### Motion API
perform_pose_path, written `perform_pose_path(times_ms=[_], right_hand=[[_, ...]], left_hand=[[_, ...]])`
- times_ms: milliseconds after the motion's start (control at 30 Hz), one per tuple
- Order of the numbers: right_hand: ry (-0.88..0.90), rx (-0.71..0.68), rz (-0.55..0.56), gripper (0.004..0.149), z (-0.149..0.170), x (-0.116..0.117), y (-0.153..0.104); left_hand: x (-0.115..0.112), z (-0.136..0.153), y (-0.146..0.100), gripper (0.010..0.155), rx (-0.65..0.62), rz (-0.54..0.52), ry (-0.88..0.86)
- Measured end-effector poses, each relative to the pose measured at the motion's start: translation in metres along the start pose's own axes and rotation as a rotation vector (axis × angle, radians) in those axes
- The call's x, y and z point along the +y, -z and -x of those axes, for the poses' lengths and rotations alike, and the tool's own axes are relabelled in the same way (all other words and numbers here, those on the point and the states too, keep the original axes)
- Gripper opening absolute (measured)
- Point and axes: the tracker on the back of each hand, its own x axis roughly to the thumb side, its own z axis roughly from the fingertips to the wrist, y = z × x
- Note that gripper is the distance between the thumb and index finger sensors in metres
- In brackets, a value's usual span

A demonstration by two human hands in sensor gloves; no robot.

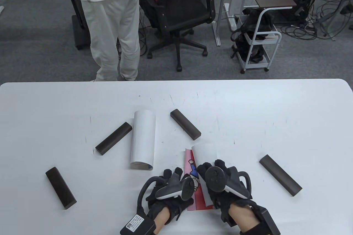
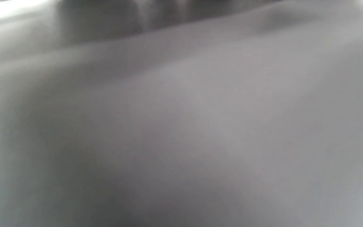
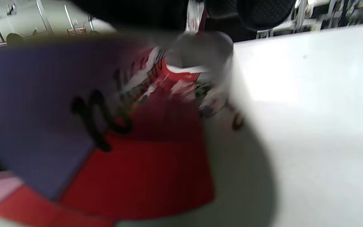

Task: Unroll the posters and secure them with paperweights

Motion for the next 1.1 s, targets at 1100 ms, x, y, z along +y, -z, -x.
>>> perform_pose_path(times_ms=[1100], right_hand=[[0.275, 0.537, -0.082, 0.054, 0.102, -0.029, -0.016]], left_hand=[[-0.002, 0.002, -0.001, 0.078, -0.005, -0.001, -0.016]])
